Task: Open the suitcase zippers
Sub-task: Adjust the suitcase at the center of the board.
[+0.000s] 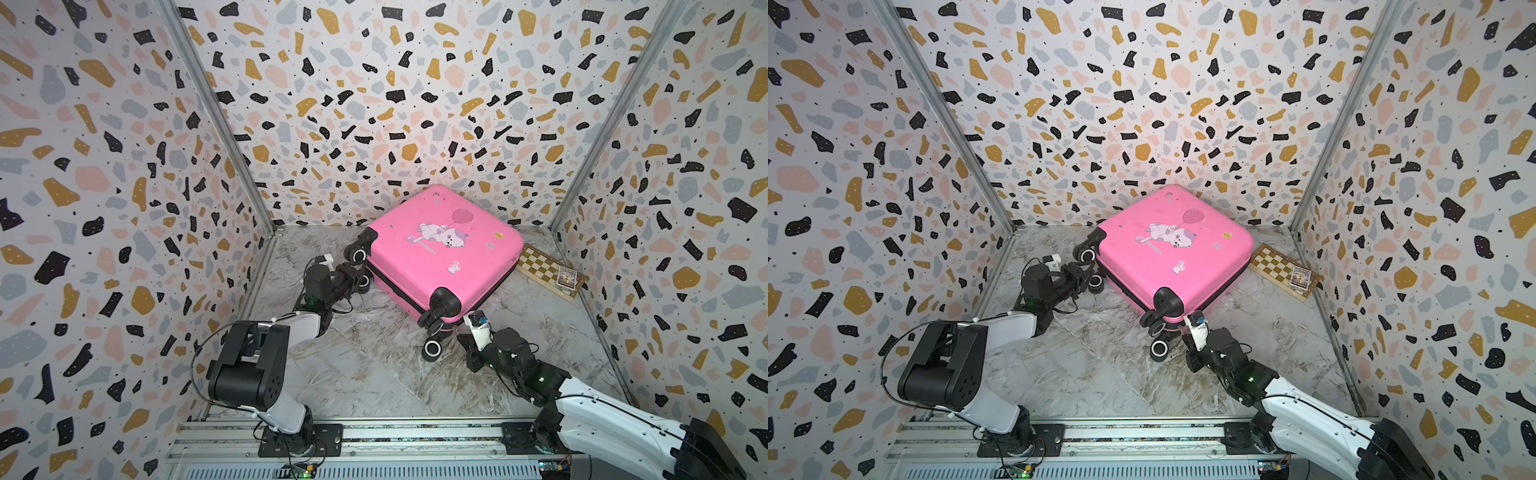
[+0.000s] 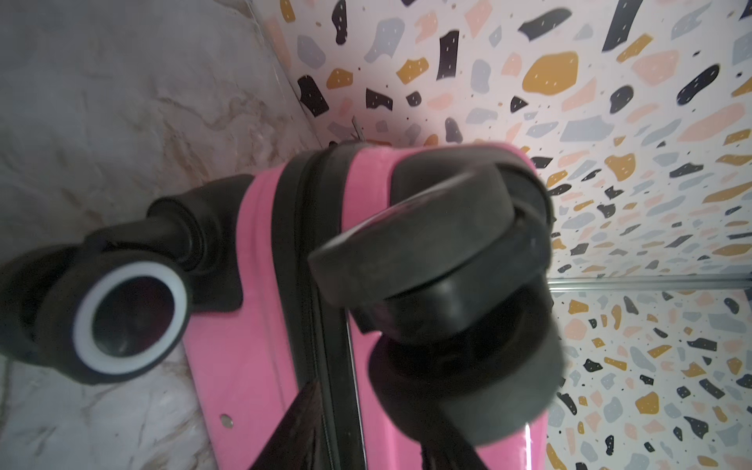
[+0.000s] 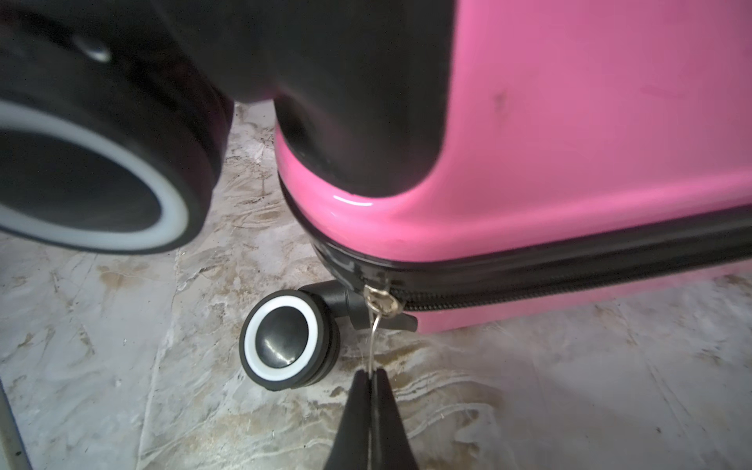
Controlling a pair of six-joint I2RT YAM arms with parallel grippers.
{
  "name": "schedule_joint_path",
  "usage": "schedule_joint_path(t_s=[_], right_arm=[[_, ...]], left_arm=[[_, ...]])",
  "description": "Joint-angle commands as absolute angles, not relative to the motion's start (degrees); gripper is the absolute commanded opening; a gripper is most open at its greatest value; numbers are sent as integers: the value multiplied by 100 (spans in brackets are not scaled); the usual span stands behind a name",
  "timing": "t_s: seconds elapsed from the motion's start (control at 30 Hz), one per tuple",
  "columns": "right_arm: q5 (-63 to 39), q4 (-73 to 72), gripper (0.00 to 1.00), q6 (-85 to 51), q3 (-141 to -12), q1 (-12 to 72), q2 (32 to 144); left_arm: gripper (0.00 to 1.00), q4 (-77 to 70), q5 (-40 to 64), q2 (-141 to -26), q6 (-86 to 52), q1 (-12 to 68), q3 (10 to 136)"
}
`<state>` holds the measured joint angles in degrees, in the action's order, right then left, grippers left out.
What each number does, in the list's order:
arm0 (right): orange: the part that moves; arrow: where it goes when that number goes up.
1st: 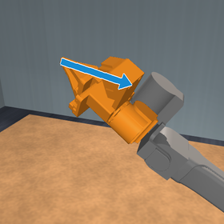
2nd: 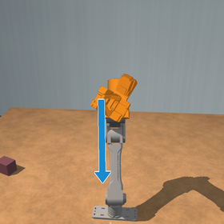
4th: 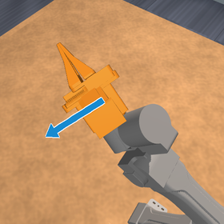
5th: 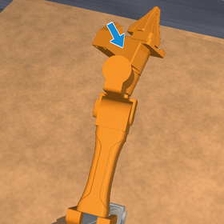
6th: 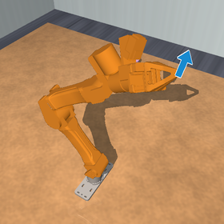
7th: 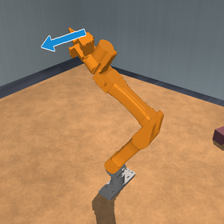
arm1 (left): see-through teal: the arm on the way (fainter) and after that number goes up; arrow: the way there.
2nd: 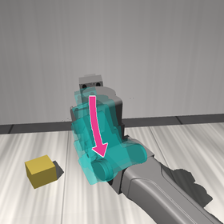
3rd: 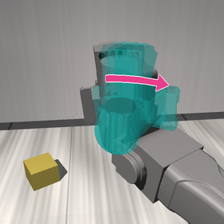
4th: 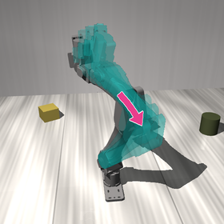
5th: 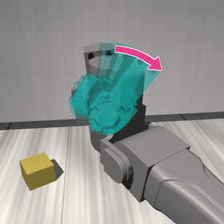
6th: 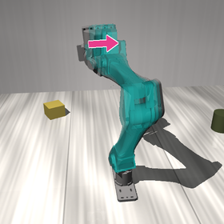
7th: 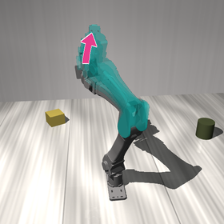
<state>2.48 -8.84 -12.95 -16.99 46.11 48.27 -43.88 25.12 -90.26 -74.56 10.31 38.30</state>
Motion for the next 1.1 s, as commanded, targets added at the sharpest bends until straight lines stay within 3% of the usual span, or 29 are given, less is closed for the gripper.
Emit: schedule_joint_path(t_s=[0.0,0.4,1.07], right_arm=[[187,-817,0,-1168,-1894,4728,4969],[223,-879,0,-1238,-1914,4717,5038],[317,-1666,0,-754,-1894,5351,4949]], left_arm=[[40,-4195,2393,-8572,-6991,1513,3763],[40,-2254,1411,-6922,-5786,3572,3416],[38,-2641,1466,-8225,-5766,4781,4368]])
